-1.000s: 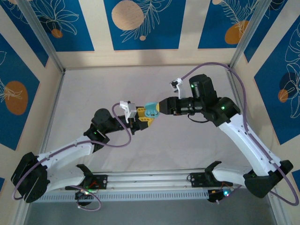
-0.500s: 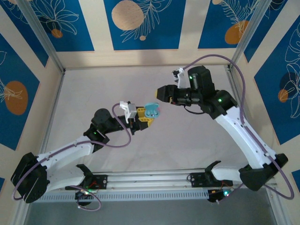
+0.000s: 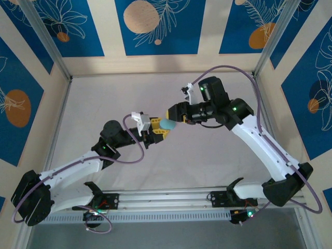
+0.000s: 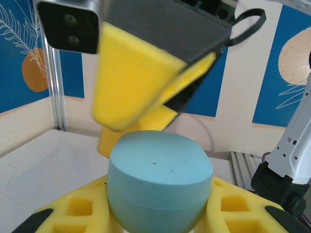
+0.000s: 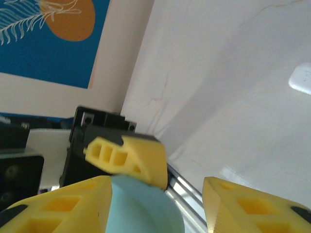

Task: Insert wireless bluetooth earbuds into charging case

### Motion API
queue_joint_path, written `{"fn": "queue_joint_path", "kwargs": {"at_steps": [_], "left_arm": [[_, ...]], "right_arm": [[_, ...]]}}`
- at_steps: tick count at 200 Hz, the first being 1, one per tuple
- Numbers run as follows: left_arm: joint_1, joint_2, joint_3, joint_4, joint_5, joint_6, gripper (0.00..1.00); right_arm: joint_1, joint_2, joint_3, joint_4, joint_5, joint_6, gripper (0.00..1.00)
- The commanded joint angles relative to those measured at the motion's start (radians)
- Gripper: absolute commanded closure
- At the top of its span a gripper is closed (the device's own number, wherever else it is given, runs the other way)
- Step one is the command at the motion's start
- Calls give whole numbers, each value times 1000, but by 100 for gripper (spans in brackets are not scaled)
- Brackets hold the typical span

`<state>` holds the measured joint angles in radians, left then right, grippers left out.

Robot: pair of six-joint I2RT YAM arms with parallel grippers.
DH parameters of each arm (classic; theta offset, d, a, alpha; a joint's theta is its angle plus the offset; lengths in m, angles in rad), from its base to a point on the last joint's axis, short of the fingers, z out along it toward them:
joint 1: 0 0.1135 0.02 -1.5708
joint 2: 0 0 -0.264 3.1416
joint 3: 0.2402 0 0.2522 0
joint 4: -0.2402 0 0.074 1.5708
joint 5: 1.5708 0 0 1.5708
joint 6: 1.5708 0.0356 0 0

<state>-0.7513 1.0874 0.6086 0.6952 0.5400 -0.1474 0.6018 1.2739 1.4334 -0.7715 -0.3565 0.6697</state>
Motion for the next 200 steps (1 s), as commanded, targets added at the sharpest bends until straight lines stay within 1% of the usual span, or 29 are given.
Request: {"fn": "queue_joint_path", "kwargs": {"at_steps": [1, 11, 24, 46, 89, 109, 129, 138, 150, 162, 180, 200], "left_arm": [[-11, -17, 33, 36, -11, 11, 66], [-11, -17, 35, 41, -7, 9, 66], [-11, -17, 36, 46, -4, 7, 66], [-10, -17, 40, 60, 0, 2, 65], [-11, -14, 43, 86, 10, -10, 65], [-10, -15, 44, 93, 9, -15, 65], [-10, -17, 42, 89, 6, -14, 65], [-11, -20, 44, 80, 1, -11, 65], [-11, -21, 42, 70, -6, -9, 65], [-10, -23, 42, 61, -15, -9, 64], [-11, -23, 40, 42, -26, -2, 61], [-11, -24, 43, 12, -36, 8, 55]], "right_arm": [[-9, -66, -64, 43, -87, 32, 45], [-21, -84, -95, 76, -108, 58, 41], [-30, -100, -141, 140, -164, 95, 38], [-36, -103, -198, 239, -275, 152, 38], [-48, -71, -263, 363, -365, 259, 39], [-62, -64, -283, 399, -391, 280, 45], [-80, -72, -316, 461, -411, 323, 59], [-84, -77, -327, 483, -423, 335, 61], [-85, -80, -333, 505, -437, 344, 62], [-81, -84, -334, 511, -447, 344, 69], [-84, -95, -337, 504, -439, 334, 79], [-92, -116, -345, 488, -391, 323, 84]]}}
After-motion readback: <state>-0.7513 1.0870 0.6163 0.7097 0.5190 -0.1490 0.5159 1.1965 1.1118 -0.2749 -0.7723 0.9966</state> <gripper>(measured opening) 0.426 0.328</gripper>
